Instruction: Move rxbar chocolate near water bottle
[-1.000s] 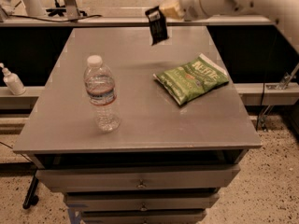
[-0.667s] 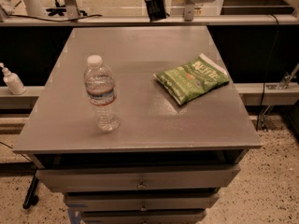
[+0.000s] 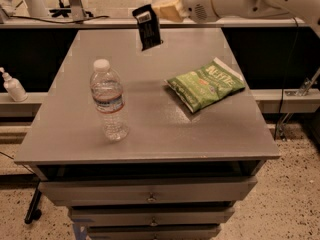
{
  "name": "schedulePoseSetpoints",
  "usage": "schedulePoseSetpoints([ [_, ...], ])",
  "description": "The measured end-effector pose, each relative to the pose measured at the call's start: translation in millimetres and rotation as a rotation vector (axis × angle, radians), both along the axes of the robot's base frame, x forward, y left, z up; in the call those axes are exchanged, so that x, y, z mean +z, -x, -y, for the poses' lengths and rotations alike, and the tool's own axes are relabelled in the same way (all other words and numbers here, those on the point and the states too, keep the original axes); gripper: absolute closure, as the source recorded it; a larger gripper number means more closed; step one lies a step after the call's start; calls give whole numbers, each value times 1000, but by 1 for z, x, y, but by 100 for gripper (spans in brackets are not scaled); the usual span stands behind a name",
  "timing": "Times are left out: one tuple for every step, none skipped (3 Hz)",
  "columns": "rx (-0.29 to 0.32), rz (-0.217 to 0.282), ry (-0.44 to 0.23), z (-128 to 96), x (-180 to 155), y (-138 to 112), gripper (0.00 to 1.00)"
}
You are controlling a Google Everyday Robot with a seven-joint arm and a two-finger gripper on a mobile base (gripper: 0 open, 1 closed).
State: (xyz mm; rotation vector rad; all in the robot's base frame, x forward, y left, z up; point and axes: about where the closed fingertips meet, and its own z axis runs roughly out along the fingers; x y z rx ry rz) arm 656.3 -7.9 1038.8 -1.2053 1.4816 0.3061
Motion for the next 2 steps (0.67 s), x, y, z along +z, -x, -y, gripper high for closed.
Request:
schedulePoseSetpoints([
  [79, -83, 4, -18, -34, 31, 100],
  [148, -164, 20, -32, -68, 63, 100],
])
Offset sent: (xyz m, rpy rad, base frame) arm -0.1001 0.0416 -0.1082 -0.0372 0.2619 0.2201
